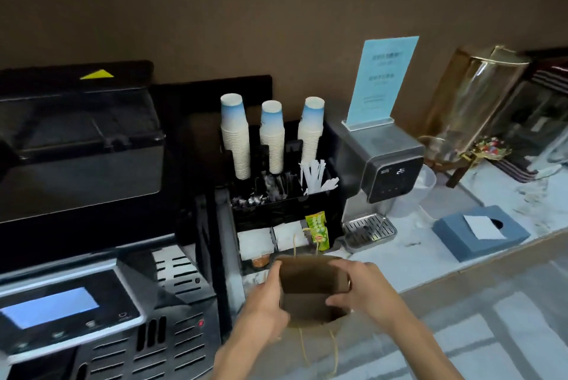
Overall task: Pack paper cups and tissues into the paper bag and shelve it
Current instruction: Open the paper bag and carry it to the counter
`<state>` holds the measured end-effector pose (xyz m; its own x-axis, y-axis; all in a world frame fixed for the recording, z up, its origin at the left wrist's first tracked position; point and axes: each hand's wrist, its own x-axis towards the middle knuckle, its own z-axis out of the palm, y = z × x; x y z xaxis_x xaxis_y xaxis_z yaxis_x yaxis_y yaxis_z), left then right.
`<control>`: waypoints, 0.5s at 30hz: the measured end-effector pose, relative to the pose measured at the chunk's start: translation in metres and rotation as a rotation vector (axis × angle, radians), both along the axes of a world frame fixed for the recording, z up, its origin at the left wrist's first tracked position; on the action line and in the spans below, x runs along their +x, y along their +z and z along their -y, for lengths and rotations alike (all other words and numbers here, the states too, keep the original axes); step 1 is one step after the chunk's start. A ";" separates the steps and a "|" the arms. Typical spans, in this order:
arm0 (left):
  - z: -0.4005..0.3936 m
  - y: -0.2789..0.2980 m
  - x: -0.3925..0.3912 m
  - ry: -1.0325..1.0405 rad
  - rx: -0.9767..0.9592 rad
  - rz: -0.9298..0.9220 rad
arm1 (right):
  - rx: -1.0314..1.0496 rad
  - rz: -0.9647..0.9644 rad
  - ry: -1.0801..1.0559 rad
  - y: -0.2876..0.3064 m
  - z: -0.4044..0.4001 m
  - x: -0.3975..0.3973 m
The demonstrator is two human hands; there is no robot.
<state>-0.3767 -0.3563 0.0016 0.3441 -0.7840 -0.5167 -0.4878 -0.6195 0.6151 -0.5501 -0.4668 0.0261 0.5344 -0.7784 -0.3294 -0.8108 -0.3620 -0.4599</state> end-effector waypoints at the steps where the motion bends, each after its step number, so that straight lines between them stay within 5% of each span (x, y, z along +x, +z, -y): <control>1: 0.005 -0.004 0.003 0.033 0.000 -0.024 | 0.008 0.004 0.032 -0.002 0.009 0.006; 15: 0.052 -0.028 -0.013 0.413 -0.111 -0.162 | 0.228 -0.110 0.467 -0.033 0.125 0.043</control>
